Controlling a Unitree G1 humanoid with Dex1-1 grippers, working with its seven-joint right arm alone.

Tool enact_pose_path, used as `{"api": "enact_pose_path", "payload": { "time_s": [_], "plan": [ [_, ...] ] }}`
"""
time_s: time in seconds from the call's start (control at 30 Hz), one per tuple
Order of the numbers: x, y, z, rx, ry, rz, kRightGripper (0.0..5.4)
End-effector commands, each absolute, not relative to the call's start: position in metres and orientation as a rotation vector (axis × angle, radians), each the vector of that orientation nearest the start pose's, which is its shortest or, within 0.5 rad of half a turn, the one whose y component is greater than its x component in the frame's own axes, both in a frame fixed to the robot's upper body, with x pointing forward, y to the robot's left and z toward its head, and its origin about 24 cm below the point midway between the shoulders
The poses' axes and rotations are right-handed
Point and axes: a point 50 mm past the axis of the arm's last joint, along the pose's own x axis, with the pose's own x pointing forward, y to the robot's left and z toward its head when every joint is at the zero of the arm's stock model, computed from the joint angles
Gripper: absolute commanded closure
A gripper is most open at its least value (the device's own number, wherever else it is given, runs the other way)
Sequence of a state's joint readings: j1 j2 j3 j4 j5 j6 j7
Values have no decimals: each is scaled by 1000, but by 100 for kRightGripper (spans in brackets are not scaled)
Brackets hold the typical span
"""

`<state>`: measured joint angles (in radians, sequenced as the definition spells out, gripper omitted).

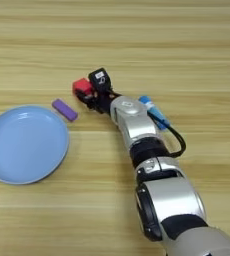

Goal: Move the objects on the table

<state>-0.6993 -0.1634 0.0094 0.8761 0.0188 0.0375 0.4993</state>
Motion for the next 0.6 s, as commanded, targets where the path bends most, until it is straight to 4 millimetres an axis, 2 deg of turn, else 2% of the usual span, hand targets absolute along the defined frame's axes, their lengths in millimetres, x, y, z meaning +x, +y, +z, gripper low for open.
{"api": "enact_pose_path", "payload": {
  "time_s": [0.03, 0.47, 0.6],
  "plan": [
    [383, -133, 96, -183, 104, 527, 317],
    [382, -137, 84, -186, 145, 512, 317],
    [383, -136, 89, -175, 116, 520, 242]
  ]
}}
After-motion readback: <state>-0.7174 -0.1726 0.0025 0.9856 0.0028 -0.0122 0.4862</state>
